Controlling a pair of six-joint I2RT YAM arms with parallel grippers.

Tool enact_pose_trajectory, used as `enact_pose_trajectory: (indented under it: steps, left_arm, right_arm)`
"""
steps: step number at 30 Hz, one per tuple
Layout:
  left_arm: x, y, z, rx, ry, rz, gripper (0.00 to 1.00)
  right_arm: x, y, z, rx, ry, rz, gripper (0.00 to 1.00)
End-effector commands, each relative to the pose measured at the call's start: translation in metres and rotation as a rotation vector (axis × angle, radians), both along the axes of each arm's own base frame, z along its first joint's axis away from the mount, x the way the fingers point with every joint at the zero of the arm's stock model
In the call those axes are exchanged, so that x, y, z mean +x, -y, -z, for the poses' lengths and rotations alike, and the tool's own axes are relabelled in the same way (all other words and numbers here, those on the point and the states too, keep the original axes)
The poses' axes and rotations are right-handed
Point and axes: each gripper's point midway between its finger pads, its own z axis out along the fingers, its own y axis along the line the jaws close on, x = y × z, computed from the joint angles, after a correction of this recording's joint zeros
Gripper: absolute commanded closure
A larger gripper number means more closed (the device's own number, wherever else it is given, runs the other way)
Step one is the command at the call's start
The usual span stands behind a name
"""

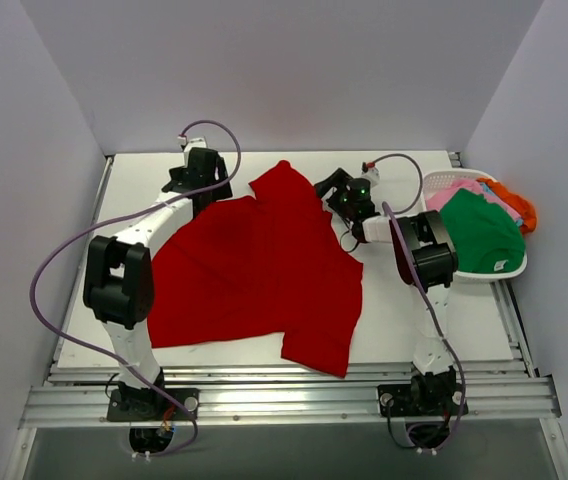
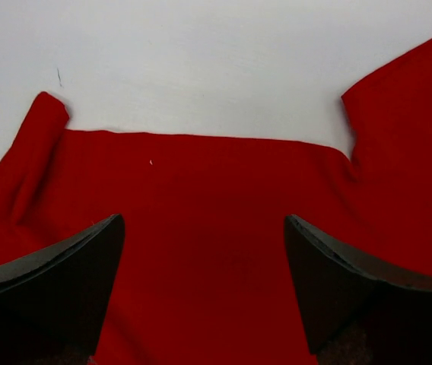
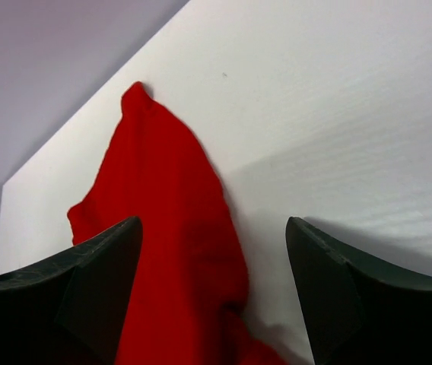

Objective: Fold and stack the t-shirts
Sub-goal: Flatten the tshirt out

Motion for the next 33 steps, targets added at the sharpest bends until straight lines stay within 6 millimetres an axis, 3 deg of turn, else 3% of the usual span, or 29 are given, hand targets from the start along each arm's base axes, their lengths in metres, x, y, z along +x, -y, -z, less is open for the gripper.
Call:
enact_pose_trajectory:
  steps: [1, 2, 3, 7, 10, 14, 16, 20, 23, 27, 29, 33]
  left_arm:
    - [0.007, 0.013, -0.008, -0.060, 0.045, 0.017, 0.06]
    - [0.006, 0.015, -0.007, -0.063, 0.043, 0.020, 0.06]
    - [0.006, 0.017, -0.005, -0.065, 0.039, 0.020, 0.06]
    - [0.005, 0.023, 0.001, -0.061, 0.033, 0.026, 0.06]
    - [0.005, 0.023, 0.006, -0.064, 0.026, 0.023, 0.06]
    - [0.008, 0.026, 0.011, -0.078, 0.025, 0.026, 0.06]
    - [0.010, 0.027, 0.015, -0.080, 0.019, 0.026, 0.06]
    - [0.010, 0.030, 0.018, -0.085, 0.015, 0.027, 0.06]
    - [0.010, 0.030, 0.020, -0.087, 0.013, 0.027, 0.06]
    - [0.008, 0.029, 0.022, -0.076, 0.007, 0.025, 0.06]
    - [0.006, 0.027, 0.023, -0.066, 0.001, 0.024, 0.06]
    - [0.003, 0.021, 0.022, -0.041, -0.001, 0.022, 0.06]
  right_arm:
    - [-0.002, -0.023, 0.040, 0.012, -0.083, -0.065, 0.29]
    - [-0.004, -0.026, 0.056, 0.003, -0.119, -0.073, 0.32]
    - [-0.001, -0.028, 0.059, 0.005, -0.123, -0.077, 0.33]
    - [0.001, -0.035, 0.062, 0.012, -0.125, -0.099, 0.34]
    - [-0.002, -0.039, 0.061, 0.001, -0.125, -0.112, 0.44]
    - [-0.005, -0.044, 0.059, -0.010, -0.128, -0.129, 0.75]
    - [-0.007, -0.046, 0.058, -0.014, -0.130, -0.134, 0.80]
    - [-0.008, -0.046, 0.057, -0.017, -0.132, -0.137, 1.00]
    - [-0.004, -0.045, 0.059, -0.030, -0.138, -0.130, 1.00]
    - [0.016, -0.038, 0.058, -0.059, -0.128, -0.095, 1.00]
    - [0.024, -0.027, 0.068, -0.072, -0.148, -0.067, 1.00]
    - [0.046, -0.001, 0.066, -0.071, -0.150, -0.007, 1.00]
